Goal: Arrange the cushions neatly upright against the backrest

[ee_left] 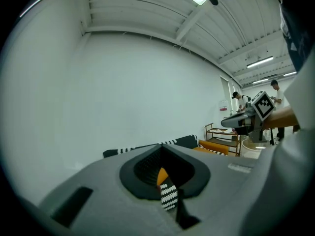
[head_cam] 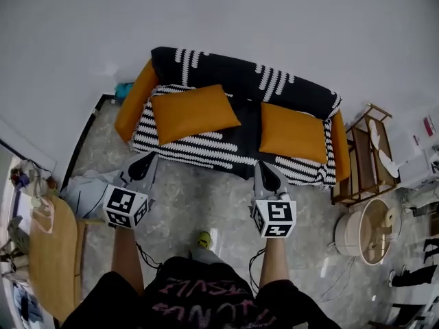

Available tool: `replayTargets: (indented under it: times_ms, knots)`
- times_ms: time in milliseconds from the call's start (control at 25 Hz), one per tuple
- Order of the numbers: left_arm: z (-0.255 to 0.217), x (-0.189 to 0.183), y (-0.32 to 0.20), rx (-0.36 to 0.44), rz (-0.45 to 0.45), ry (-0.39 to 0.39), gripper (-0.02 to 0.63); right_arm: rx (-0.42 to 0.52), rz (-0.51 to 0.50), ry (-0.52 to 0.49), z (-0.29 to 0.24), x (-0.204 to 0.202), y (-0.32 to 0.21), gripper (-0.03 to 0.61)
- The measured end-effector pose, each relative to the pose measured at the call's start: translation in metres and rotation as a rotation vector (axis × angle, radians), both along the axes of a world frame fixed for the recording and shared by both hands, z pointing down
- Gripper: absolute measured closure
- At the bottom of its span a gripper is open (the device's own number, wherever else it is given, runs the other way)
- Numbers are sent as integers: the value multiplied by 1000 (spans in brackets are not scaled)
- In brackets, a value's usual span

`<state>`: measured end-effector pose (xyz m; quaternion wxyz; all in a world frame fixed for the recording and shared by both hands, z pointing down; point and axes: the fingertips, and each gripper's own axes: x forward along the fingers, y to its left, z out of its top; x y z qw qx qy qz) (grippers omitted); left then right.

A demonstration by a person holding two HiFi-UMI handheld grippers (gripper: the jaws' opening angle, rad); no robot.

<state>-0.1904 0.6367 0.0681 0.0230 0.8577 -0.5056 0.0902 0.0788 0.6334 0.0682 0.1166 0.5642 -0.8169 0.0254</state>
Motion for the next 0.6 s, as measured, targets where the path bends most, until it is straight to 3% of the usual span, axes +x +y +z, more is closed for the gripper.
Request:
replayTargets:
  times_ms: [120, 280, 400, 600]
  knots:
    - [-2, 1, -26, -5, -30, -8, 612, 15, 1, -70, -10, 9, -29, 565]
    - [-3, -1, -52, -20, -69, -13, 614, 25, -9, -69, -13, 13, -58, 565]
    - [-7, -6, -68, -14, -85, 8, 614, 24, -8, -131, -14, 16, -76, 565]
    - [-6, -24, -102, -16, -137, 46, 614, 63, -7, -119, -13, 16, -108, 565]
